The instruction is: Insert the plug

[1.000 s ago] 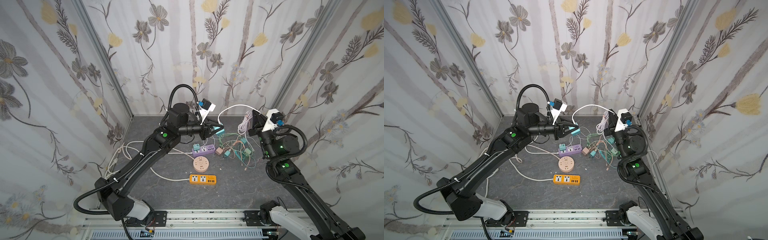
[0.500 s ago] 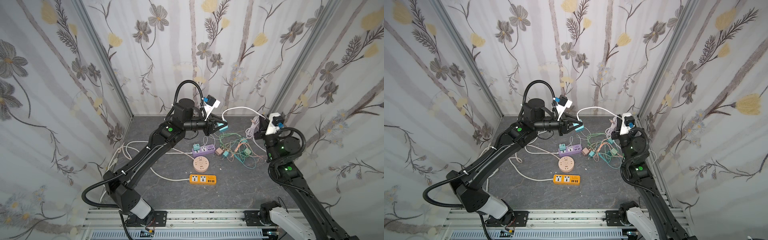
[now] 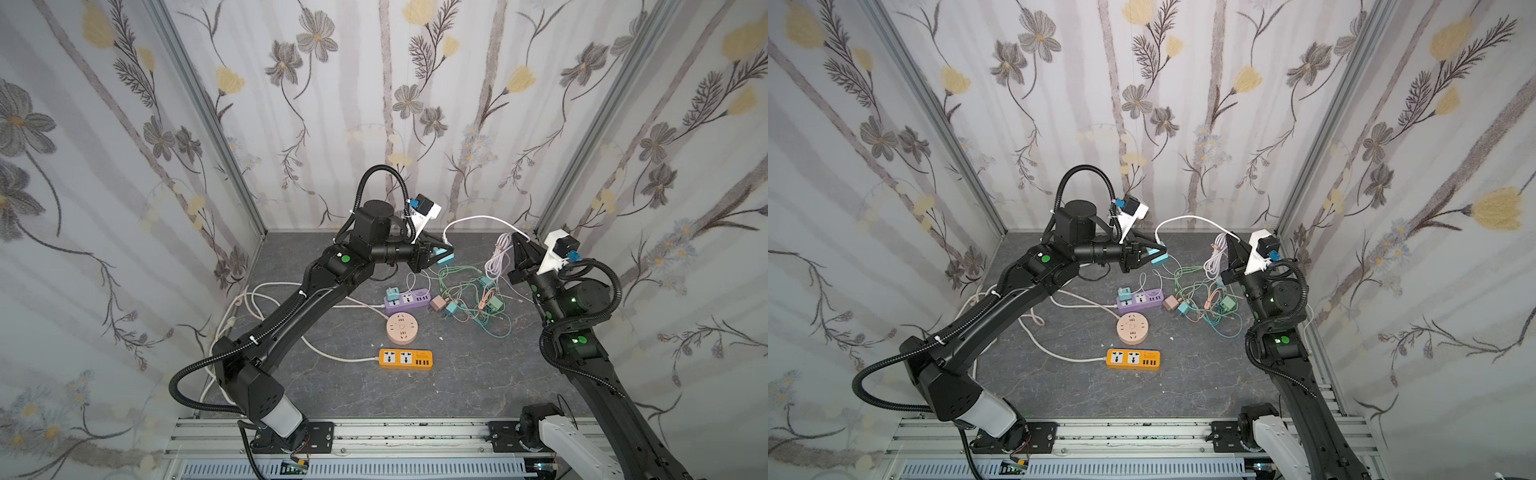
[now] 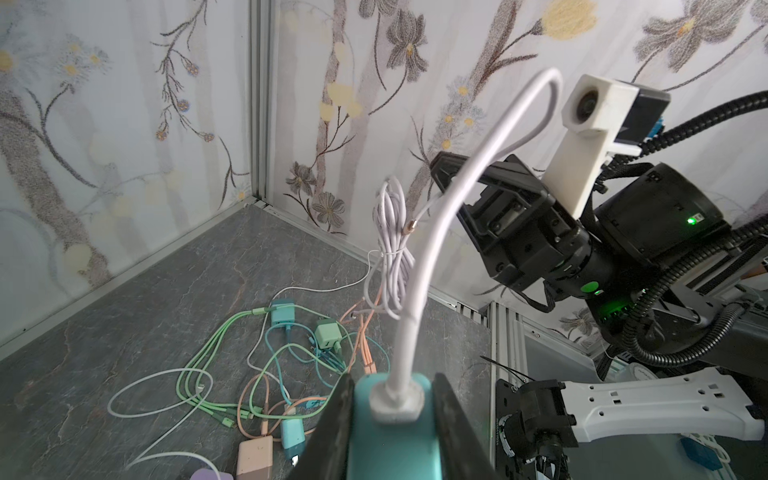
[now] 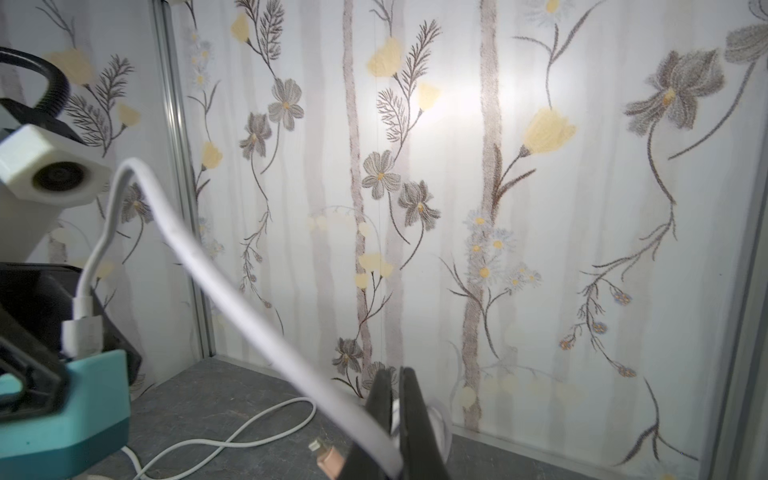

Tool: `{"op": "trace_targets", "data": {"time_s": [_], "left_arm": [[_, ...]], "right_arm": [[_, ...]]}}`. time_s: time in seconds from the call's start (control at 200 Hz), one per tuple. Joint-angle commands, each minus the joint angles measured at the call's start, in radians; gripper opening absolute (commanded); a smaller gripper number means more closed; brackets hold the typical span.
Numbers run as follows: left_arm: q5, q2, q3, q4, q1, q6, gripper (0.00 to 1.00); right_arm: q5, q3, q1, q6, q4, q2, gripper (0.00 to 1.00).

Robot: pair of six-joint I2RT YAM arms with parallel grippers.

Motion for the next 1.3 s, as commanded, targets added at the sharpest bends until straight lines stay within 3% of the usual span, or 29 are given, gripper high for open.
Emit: {"op": "trace_targets", "data": {"time_s": [0.0,0.065,0.17,0.275,0.335,0.475,0.59,0.894,0.969,1.054,1.294], "left_arm": [[-0.019,-0.012,-0.012,0.008,0.001,0.023,0.0],[-0.032,-0.017,-0.026,0.008,0.001,0.029,0.0],[-0.033,-0.019,-0.033,-0.005,0.001,0.029,0.0],[-0.041,-0.027,-0.056,0.013,0.001,0.019,0.0],[-0.046,-0.033,-0.071,0.025,0.001,0.012,0.0],[-0.055,-0.044,-0.093,0.028,0.0,0.014,0.0],[-0.061,-0.042,-0.102,0.012,0.003,0.018,0.0],[-0.1,-0.052,-0.152,0.037,0.003,0.008,0.0],[-0.126,-0.055,-0.175,0.046,0.008,0.001,0.0],[-0.129,-0.058,-0.189,0.047,0.015,-0.013,0.0],[-0.105,-0.078,-0.177,0.06,0.054,-0.021,0.0]], "right_arm": [[0.081,-0.022,-0.005,0.018,-0.158,0.073,0.0],[0.03,0.019,-0.04,0.078,-0.312,0.142,0.0],[-0.06,0.012,-0.056,0.131,-0.113,0.101,0.0],[-0.173,0.147,-0.06,0.126,-0.201,0.105,0.0],[-0.255,0.141,-0.055,0.127,-0.182,0.099,0.01],[-0.075,-0.004,-0.063,0.234,-0.241,0.133,0.0],[-0.135,-0.022,-0.058,0.275,-0.287,0.166,0.04],[-0.064,0.028,-0.042,0.26,-0.476,0.238,0.09],[-0.07,0.034,-0.042,0.251,-0.511,0.261,0.06],[-0.098,0.029,-0.04,0.246,-0.497,0.253,0.0],[-0.082,0.128,-0.042,0.222,-0.386,0.189,0.0]]}}
